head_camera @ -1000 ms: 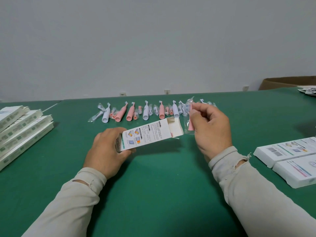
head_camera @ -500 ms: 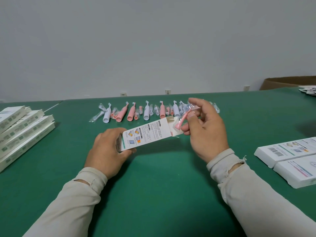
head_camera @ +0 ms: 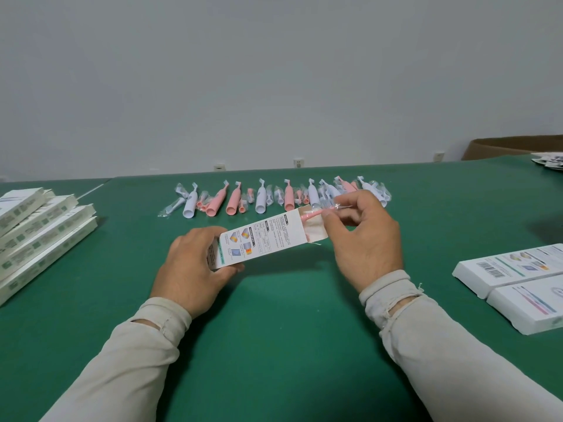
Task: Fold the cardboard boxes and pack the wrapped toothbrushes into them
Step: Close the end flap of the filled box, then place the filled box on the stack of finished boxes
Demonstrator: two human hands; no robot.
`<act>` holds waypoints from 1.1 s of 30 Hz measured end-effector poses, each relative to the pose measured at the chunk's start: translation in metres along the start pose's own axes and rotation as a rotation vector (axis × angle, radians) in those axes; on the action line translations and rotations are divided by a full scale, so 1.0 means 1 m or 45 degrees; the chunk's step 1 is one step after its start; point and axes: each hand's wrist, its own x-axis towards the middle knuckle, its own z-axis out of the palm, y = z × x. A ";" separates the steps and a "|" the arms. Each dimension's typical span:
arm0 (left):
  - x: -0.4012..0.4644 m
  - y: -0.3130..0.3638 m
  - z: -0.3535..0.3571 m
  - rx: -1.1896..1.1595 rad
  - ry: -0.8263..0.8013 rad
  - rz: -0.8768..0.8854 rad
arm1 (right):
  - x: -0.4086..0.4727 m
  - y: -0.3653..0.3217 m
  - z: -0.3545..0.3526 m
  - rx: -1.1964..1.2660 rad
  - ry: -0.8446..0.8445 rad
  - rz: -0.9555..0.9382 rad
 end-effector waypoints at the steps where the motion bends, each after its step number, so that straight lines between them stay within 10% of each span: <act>1: 0.000 0.000 0.000 0.002 -0.003 0.002 | 0.000 0.001 0.001 0.020 -0.002 0.003; 7: 0.000 -0.001 0.000 -0.001 -0.019 0.022 | -0.004 0.002 0.007 0.112 -0.182 0.067; 14: -0.001 0.000 0.002 -0.047 -0.046 0.056 | -0.011 -0.004 0.011 0.307 -0.860 0.093; 33: 0.000 0.000 0.000 -0.060 -0.030 0.013 | 0.004 0.012 -0.007 -0.035 -0.570 -0.270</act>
